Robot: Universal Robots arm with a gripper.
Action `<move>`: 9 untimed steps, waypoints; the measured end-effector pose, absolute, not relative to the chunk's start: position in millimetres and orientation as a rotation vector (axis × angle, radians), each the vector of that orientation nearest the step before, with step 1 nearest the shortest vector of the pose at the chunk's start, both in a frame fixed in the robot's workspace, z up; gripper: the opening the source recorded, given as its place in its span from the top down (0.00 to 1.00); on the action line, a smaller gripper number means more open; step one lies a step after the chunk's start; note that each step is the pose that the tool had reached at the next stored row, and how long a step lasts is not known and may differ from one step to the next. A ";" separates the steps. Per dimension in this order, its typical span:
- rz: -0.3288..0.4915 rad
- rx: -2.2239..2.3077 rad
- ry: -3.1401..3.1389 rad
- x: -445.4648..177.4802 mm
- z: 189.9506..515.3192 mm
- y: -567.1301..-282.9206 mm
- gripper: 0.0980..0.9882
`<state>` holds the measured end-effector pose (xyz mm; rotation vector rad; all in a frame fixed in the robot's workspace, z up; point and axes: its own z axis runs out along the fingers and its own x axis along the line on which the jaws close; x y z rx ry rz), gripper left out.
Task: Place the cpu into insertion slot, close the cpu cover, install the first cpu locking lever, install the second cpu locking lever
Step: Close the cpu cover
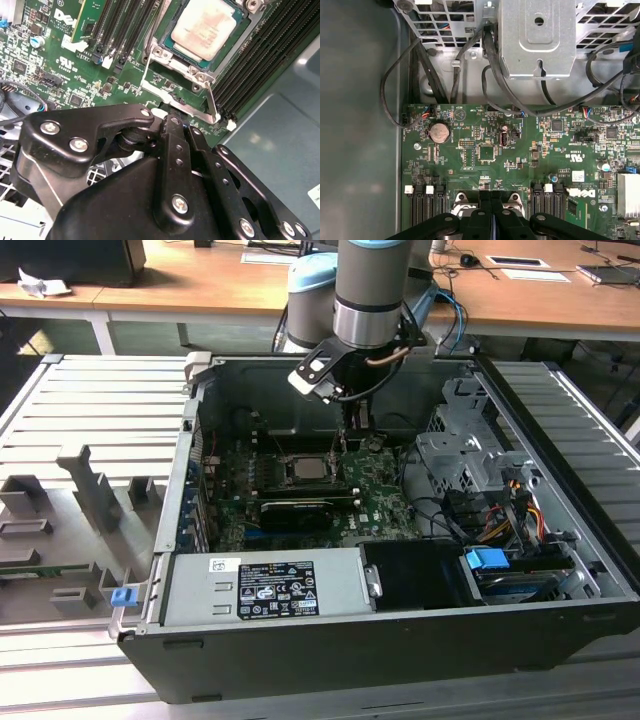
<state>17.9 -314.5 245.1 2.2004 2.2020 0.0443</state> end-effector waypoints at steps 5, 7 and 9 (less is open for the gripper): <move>0.044 2.200 2.202 16.3 245.1 -314.5 0.99; 0.044 2.200 2.202 16.0 245.1 -314.5 0.99; 0.044 2.200 2.202 15.5 245.1 -314.5 0.99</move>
